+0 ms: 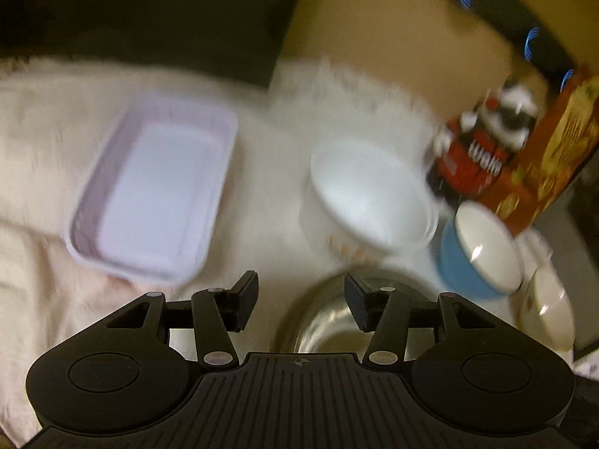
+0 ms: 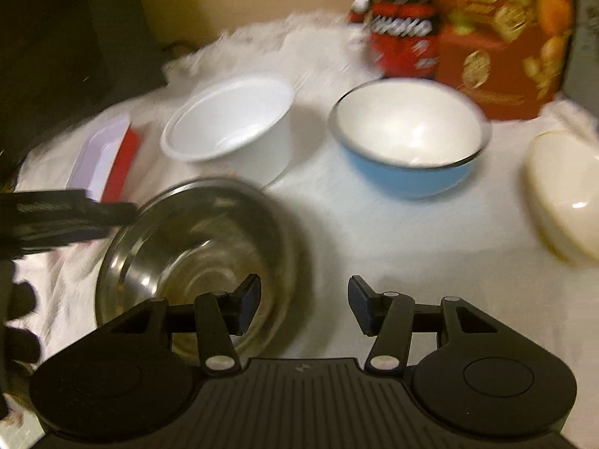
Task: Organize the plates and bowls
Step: 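Open the left tool and move it toward the cream bowl, then grasp the rim of the yellow-rimmed cream bowl with the left tool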
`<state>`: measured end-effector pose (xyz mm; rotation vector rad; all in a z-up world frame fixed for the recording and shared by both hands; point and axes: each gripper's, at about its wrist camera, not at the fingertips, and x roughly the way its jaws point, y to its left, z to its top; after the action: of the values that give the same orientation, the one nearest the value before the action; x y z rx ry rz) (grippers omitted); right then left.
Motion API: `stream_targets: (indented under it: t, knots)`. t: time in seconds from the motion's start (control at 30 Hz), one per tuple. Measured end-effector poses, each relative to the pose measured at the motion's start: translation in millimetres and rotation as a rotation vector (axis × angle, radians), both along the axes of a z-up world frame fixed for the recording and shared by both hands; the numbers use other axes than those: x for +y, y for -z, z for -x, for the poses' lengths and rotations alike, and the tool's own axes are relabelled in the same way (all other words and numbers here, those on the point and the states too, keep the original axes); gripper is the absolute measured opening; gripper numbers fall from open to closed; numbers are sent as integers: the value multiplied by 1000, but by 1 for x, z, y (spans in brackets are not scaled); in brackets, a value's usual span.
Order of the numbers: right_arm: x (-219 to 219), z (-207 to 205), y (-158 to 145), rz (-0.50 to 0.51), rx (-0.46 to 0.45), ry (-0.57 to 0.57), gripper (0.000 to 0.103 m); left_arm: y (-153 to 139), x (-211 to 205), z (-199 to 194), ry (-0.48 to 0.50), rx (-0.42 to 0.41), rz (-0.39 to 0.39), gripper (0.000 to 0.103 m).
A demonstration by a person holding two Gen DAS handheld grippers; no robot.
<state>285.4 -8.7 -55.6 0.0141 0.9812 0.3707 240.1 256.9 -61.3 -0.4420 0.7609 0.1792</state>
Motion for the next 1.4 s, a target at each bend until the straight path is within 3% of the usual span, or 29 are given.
stream_targets:
  t: [0.13, 0.27, 0.4, 0.47, 0.6, 0.73, 0.9, 1.0, 1.13, 1.33, 1.4]
  knots:
    - [-26, 9, -16, 72, -75, 128, 53, -16, 0, -2, 30, -96, 55, 56]
    - [-58, 12, -26, 123, -98, 239, 59, -19, -29, -15, 137, -121, 121, 56]
    - [-96, 9, -28, 157, -106, 303, 62, -11, -73, -32, 243, -61, 170, 56]
    - [-120, 9, -26, 163, -114, 326, 63, -5, -104, -43, 303, -25, 154, 56]
    - [-166, -11, -19, 223, -119, 370, 63, 6, -160, -68, 363, 44, 187, 55]
    - [-202, -19, -17, 227, -150, 364, 76, 17, -214, -94, 398, 76, 177, 55]
    - [-223, -36, -14, 172, -169, 261, 76, 30, -269, -120, 410, 57, 149, 55]
    - [-225, -53, -8, 164, -207, 198, 70, 40, -287, -132, 384, 60, 119, 55]
    - [-221, -80, 2, 194, -245, 135, 57, 57, -298, -148, 357, 127, 119, 51]
    - [-224, -111, 15, 227, -215, 108, 55, 62, -304, -156, 359, 180, 78, 49]
    - [-227, -120, 19, 213, -193, 104, 55, 63, -305, -161, 357, 188, 85, 34]
